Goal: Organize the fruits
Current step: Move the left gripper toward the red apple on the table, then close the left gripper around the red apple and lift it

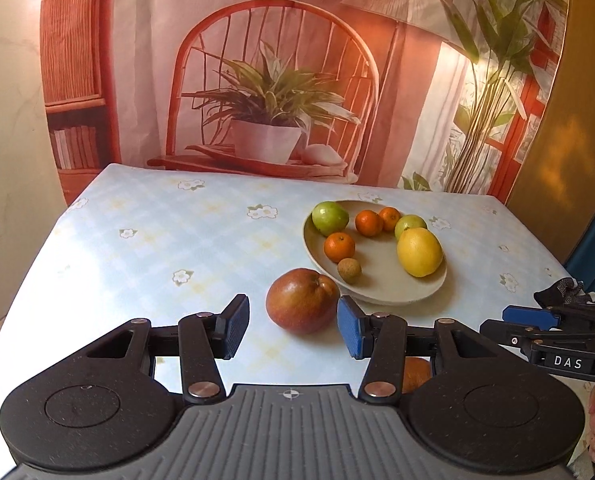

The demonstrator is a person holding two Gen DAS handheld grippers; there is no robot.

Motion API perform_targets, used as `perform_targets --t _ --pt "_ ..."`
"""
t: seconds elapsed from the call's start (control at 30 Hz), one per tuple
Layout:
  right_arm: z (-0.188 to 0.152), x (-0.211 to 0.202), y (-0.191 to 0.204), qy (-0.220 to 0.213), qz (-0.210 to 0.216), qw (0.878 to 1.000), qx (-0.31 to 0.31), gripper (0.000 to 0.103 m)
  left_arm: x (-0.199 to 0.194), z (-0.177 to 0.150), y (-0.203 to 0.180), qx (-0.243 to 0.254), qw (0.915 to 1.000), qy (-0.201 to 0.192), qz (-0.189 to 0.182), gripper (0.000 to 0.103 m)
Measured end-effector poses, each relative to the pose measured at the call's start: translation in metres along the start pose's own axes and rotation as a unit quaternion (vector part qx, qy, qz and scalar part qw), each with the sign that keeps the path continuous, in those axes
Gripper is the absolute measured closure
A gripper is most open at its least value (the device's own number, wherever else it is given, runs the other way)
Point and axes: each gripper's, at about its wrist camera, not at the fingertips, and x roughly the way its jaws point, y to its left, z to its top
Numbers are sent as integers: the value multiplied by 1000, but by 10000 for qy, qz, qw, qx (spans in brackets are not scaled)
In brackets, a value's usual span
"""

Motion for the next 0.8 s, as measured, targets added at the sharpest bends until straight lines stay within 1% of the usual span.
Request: perform_targets --t 0.33,0.53,0.8 --pt "-21 -6 15 79 60 9998 -171 63 -1 -42 -13 -79 9994 261 -190 52" --pt "-29 -13 21 76 122 9997 -188 63 -5 -47 -11 -204 9993 234 -205 52" --pt "-39 -22 22 40 146 9998 -132 63 -13 -55 -17 -152 9992 185 -313 52"
